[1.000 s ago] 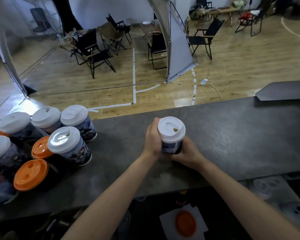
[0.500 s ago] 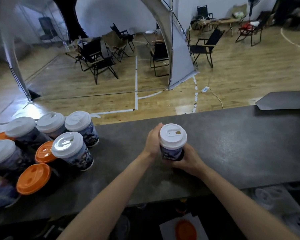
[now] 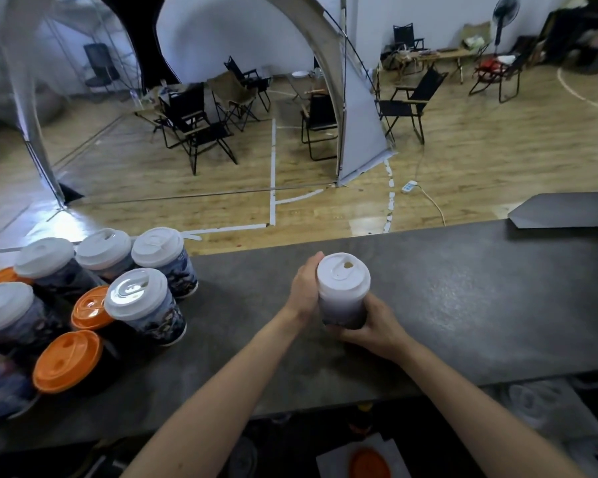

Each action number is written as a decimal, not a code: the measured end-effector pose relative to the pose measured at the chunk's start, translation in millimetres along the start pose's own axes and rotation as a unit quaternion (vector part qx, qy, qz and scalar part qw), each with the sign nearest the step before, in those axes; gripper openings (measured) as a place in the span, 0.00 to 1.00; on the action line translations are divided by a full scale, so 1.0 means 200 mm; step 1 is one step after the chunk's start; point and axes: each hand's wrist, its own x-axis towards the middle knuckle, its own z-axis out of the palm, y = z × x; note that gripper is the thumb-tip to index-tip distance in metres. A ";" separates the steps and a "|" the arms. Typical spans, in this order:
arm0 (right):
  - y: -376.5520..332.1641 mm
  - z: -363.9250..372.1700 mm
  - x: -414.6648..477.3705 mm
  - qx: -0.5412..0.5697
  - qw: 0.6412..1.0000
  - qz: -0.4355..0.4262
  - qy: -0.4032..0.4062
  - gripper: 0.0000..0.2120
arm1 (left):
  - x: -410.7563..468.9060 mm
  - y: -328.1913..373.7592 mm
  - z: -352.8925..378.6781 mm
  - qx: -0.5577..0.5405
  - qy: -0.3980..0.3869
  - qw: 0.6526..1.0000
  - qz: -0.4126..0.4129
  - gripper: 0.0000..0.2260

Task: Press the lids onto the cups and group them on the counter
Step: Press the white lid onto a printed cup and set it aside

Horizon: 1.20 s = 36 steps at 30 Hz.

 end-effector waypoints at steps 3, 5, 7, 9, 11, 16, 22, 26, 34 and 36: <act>0.01 0.02 0.02 0.008 1.000 0.002 -0.005 0.44 | -0.05 -0.06 0.03 -0.011 0.044 0.999 0.030 0.19; 0.02 0.00 0.04 0.013 1.000 0.005 -0.001 0.45 | -0.07 -0.06 0.05 -0.042 0.053 0.997 0.024 0.19; 0.03 -0.03 0.04 0.013 1.000 0.014 -0.004 0.42 | -0.07 -0.03 0.06 -0.069 0.034 0.997 -0.015 0.18; 0.04 -0.04 0.04 0.014 0.999 0.028 -0.013 0.38 | -0.06 0.00 0.06 -0.064 0.011 0.998 -0.019 0.18; 0.04 -0.04 0.04 0.023 0.999 0.041 -0.024 0.34 | -0.06 0.04 0.07 -0.044 0.046 0.998 0.002 0.17; -0.19 -0.08 0.03 0.152 0.983 0.091 -0.041 0.34 | -0.05 0.19 0.01 -0.063 0.028 0.996 -0.060 0.20; -0.85 -0.19 0.00 0.419 0.897 0.110 -0.083 0.23 | -0.11 0.58 -0.12 -0.064 -0.190 0.978 0.055 0.39; -1.13 -0.27 -0.06 0.408 0.907 0.066 -0.082 0.28 | -0.20 0.77 -0.11 -0.093 -0.201 0.968 0.115 0.36; -1.37 -0.36 -0.09 0.525 0.823 0.079 -0.201 0.32 | -0.27 0.96 -0.11 -0.162 -0.270 0.944 0.098 0.29; -1.37 -0.36 -0.09 0.543 0.804 0.070 -0.232 0.32 | -0.27 0.98 -0.11 -0.183 -0.288 0.935 0.100 0.33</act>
